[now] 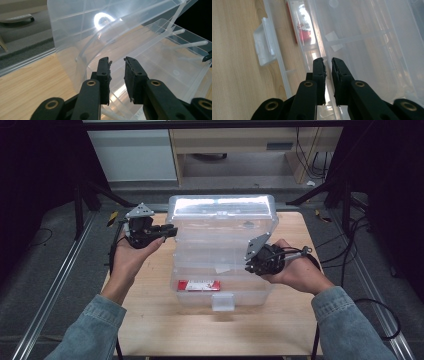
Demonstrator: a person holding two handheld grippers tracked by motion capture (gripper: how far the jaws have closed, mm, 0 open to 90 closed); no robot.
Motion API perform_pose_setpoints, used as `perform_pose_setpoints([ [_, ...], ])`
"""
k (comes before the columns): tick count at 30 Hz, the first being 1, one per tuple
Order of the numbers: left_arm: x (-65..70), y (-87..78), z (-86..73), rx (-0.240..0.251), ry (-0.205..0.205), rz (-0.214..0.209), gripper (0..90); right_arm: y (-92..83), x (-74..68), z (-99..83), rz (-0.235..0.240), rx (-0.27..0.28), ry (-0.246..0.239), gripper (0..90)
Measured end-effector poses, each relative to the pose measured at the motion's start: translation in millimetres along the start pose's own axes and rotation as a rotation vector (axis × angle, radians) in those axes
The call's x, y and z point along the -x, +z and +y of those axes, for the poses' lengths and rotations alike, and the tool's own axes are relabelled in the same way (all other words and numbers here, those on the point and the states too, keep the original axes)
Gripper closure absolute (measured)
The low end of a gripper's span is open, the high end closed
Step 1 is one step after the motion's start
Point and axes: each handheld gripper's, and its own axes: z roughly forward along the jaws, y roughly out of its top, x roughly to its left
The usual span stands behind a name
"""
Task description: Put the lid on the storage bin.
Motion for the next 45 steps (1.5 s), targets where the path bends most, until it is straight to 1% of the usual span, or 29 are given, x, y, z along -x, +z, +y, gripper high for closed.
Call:
perform_pose_setpoints([
  [5,5.7,-0.2,-4.2,-0.004,0.006,-0.016,74.0,1.7,-4.6,-2.9,0.000,0.002,-0.006,81.2],
  [7,8.2,-1.2,-6.9,0.003,0.007,-0.014,73.8,1.6,-5.8,-4.0,-0.004,0.004,-0.007,80.9],
  [10,10.4,-2.5,-11.3,0.008,0.001,-0.022,73.9,1.6,-6.9,-6.8,-0.002,0.012,0.008,80.2],
  [11,11.2,-3.3,-13.2,0.007,0.002,-0.024,74.0,1.5,-6.7,-7.3,-0.002,0.012,0.005,80.1],
  [14,12.6,-4.6,-18.4,0.008,-0.005,-0.035,74.1,2.4,-8.5,-9.3,-0.002,0.017,0.015,79.2],
  [15,12.0,-4.1,-19.4,0.019,0.001,-0.041,74.1,2.4,-8.7,-9.7,-0.002,0.017,0.014,79.1],
  [16,13.3,-5.6,-21.1,0.011,-0.014,-0.048,74.1,2.2,-9.0,-10.0,-0.002,0.016,0.014,79.0],
  [19,15.9,-6.9,-24.2,0.013,-0.015,-0.057,74.3,2.6,-10.5,-11.8,-0.004,0.024,0.028,78.1],
  [21,17.4,-7.4,-25.6,0.012,-0.009,-0.056,74.4,2.0,-10.9,-12.8,-0.008,0.024,0.033,76.2],
  [22,17.6,-7.6,-26.2,0.011,-0.006,-0.057,74.4,1.3,-11.6,-13.3,-0.010,0.031,0.045,74.5],
  [25,18.1,-8.1,-28.1,0.011,-0.006,-0.063,74.4,-0.9,-12.8,-14.8,-0.013,0.045,0.054,70.1],
  [27,19.0,-8.6,-29.5,0.014,-0.009,-0.067,74.4,-3.7,-14.6,-16.4,-0.023,0.053,0.068,65.6],
  [30,21.3,-9.3,-32.1,0.009,-0.004,-0.071,74.4,-11.4,-17.8,-20.1,-0.051,0.091,0.091,57.5],
  [32,22.4,-9.6,-34.0,0.006,-0.003,-0.074,74.4,-15.6,-19.6,-22.3,-0.066,0.101,0.108,54.6],
  [34,23.2,-9.7,-36.4,0.004,-0.004,-0.079,74.7,-20.6,-21.7,-25.4,-0.083,0.106,0.114,52.4],
  [35,23.6,-9.7,-37.8,0.003,-0.002,-0.080,74.7,-23.6,-22.9,-26.9,-0.091,0.104,0.119,52.1],
  [39,24.0,-9.3,-41.1,0.000,-0.004,-0.088,75.5,-34.5,-25.9,-34.4,-0.118,0.134,0.152,51.3],
  [45,23.5,-10.8,-42.8,-0.004,-0.004,-0.090,76.0,-49.0,-26.0,-49.0,-0.161,0.143,0.201,52.1],
])
